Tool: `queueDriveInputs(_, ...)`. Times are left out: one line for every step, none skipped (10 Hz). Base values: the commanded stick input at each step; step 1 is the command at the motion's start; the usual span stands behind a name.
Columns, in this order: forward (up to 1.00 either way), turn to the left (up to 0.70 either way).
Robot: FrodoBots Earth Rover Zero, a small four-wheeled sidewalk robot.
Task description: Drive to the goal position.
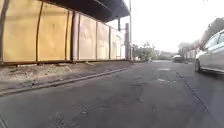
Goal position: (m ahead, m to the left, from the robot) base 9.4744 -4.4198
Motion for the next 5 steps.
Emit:
queueDriveInputs(1.0, 0.0)
queueDriveInputs(1.0, 0.0)
queueDriveInputs(1.0, -0.2)
queueDriveInputs(1.0, -0.4)
queueDriveInputs(1.0, -0.4)
